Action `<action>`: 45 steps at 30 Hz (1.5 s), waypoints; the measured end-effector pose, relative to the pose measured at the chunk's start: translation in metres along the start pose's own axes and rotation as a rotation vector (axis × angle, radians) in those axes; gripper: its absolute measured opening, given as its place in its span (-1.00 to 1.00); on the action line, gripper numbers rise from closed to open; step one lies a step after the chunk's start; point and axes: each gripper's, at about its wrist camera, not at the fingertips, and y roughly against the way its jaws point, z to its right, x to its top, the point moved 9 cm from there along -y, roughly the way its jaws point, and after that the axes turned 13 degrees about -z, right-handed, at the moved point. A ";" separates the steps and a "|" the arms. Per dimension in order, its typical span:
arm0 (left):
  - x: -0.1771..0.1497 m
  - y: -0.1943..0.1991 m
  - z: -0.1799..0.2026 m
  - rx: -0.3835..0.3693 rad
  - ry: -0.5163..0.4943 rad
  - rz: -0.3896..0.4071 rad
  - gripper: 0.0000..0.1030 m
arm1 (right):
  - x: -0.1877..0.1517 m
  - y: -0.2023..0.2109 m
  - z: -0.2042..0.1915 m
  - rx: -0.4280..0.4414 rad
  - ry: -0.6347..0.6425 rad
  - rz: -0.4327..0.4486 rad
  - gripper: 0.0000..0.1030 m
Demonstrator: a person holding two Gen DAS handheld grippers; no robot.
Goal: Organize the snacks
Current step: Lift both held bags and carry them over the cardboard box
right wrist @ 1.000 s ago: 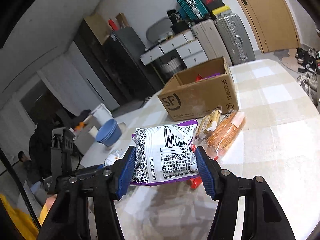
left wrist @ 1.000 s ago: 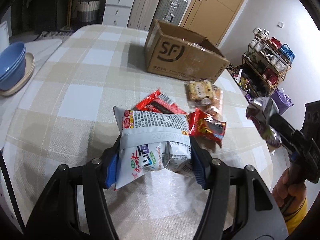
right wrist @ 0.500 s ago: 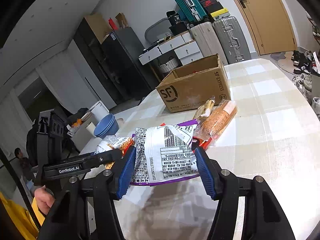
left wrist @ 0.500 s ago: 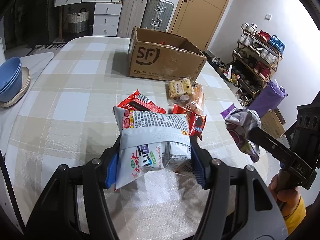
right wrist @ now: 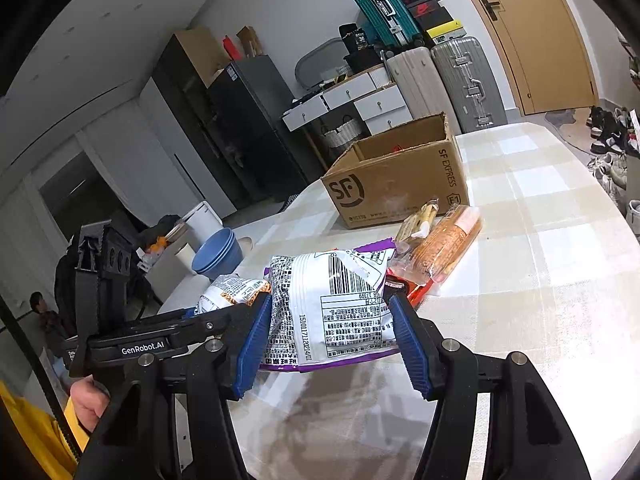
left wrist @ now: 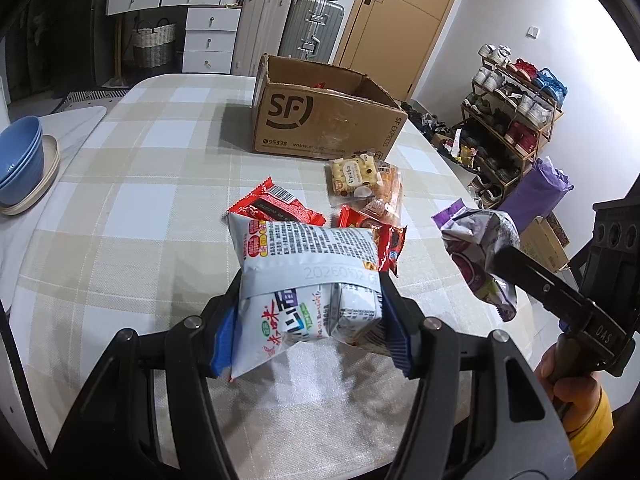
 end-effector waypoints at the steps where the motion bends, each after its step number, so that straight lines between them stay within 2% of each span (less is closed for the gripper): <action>1: 0.000 0.000 0.000 0.000 0.000 0.000 0.12 | 0.000 0.000 0.000 0.001 -0.001 0.000 0.17; 9: 0.005 0.001 0.001 -0.003 -0.010 0.000 0.12 | 0.015 0.003 -0.008 0.001 0.030 0.016 0.17; 15: 0.031 0.010 0.001 -0.001 -0.031 0.027 0.12 | 0.050 0.006 -0.018 0.006 0.079 0.038 0.17; 18: 0.057 0.017 -0.002 -0.031 -0.029 0.043 0.12 | 0.074 0.005 -0.017 0.019 0.075 0.052 0.17; 29: 0.181 0.030 -0.009 -0.022 -0.062 0.119 0.12 | 0.178 -0.014 -0.004 0.001 0.090 0.065 0.17; 32: 0.218 0.029 -0.011 0.028 -0.078 0.164 0.12 | 0.207 -0.026 0.001 0.029 0.075 0.057 0.17; 35: 0.251 0.019 -0.007 0.018 -0.083 0.157 0.12 | 0.236 -0.035 0.007 0.009 0.093 0.068 0.17; 39: 0.292 -0.006 -0.006 0.049 -0.094 0.144 0.12 | 0.269 -0.053 0.019 -0.023 0.090 0.062 0.17; 41: 0.311 -0.024 -0.006 0.065 -0.099 0.121 0.12 | 0.282 -0.062 0.027 -0.033 0.075 0.052 0.17; 45: 0.338 -0.067 -0.002 0.049 -0.099 0.045 0.12 | 0.304 -0.082 0.046 -0.057 0.050 0.031 0.17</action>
